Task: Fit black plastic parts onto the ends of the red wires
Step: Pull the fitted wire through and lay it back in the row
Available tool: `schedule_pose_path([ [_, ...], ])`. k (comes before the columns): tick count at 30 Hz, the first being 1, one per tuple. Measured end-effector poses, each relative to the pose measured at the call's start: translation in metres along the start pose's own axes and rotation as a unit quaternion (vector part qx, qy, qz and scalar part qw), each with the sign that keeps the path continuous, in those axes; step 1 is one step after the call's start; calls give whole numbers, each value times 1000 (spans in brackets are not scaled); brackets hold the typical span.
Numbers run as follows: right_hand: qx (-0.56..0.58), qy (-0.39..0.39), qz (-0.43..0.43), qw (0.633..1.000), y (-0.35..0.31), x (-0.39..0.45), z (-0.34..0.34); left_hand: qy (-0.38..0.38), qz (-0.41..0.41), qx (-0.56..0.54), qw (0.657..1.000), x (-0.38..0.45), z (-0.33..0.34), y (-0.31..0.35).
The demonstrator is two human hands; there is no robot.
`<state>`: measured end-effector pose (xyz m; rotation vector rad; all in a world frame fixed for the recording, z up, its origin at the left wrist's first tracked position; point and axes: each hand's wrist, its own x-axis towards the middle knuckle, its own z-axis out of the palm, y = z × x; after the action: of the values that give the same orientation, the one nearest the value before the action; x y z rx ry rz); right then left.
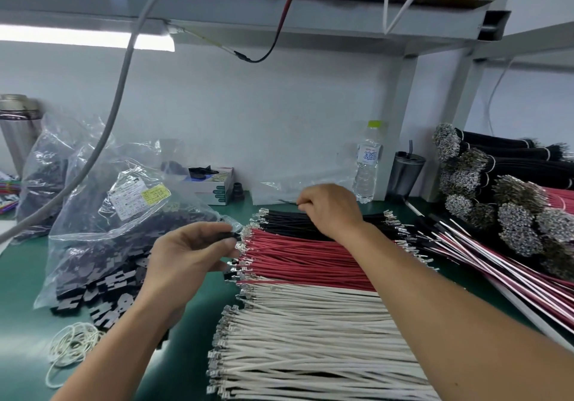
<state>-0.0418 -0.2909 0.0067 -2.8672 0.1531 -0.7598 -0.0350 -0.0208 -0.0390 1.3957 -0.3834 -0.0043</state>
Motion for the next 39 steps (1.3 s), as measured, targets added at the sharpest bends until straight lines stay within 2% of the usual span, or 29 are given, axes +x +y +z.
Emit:
schedule_pose_path([
  [6, -21, 163, -70, 984, -14, 9, -61, -62, -32, -92, 993, -5, 4, 7],
  [9, 33, 231, -114, 966, -26, -16, -82, -81, -57, -124, 987, -7, 6, 9],
  [16, 155, 191, -110, 963, -43, -110, -37, -118, -64, -102, 986, -14, 8, 11],
  [21, 200, 165, -104, 960, -39, -114, -29, -162, -47, -47, 985, -15, 10, 9],
  [25, 223, 126, -100, 961, -36, -116, -22, -164, -50, -43, 984, -15, 13, 6],
  [30, 230, 121, -92, 961, -36, -115, -21, -176, -22, 8, 984, -17, 13, 6],
  [34, 228, 124, -83, 962, -37, -116, -21, -160, 7, 60, 985, -17, 14, 3],
  [39, 246, 115, -86, 959, -38, -115, -21, -142, 17, 49, 988, -17, 15, 1],
])
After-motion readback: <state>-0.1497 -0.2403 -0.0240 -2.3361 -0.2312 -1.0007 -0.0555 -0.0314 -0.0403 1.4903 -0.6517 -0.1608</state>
